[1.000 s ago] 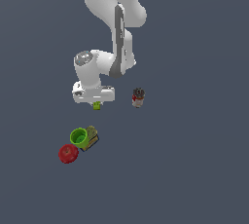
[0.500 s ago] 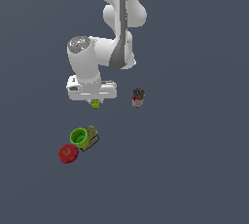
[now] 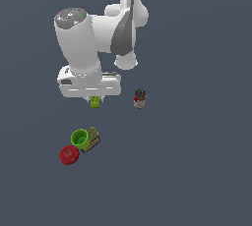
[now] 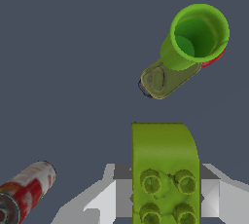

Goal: Pick up a designated object from a clutter of objects.

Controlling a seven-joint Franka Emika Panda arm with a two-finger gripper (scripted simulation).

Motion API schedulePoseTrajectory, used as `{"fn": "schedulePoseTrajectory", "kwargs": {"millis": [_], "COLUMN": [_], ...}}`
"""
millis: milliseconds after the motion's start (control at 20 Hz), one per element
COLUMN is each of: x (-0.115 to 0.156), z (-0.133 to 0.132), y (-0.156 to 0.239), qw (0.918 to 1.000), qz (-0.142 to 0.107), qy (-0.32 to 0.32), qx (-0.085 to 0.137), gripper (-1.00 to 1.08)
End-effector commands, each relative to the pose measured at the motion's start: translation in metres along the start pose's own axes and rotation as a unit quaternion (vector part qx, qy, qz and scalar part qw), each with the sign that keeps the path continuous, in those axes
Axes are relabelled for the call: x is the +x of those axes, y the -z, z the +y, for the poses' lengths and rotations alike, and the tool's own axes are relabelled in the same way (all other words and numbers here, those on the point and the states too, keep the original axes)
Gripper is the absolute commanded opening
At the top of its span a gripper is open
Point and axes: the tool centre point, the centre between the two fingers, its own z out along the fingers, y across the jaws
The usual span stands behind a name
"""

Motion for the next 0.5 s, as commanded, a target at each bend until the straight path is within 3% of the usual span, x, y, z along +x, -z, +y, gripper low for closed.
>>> {"fn": "schedulePoseTrajectory", "kwargs": {"millis": [0, 450], "x": [0.013, 0.056], "z": [-0.003, -0.013], "y": [0.022, 0.090], "qw": [1.0000, 1.0000], "qz": [0.000, 0.000], "qy": [0.000, 0.000], "qx": [0.000, 0.000], "gripper": [-1.00, -1.00]}}
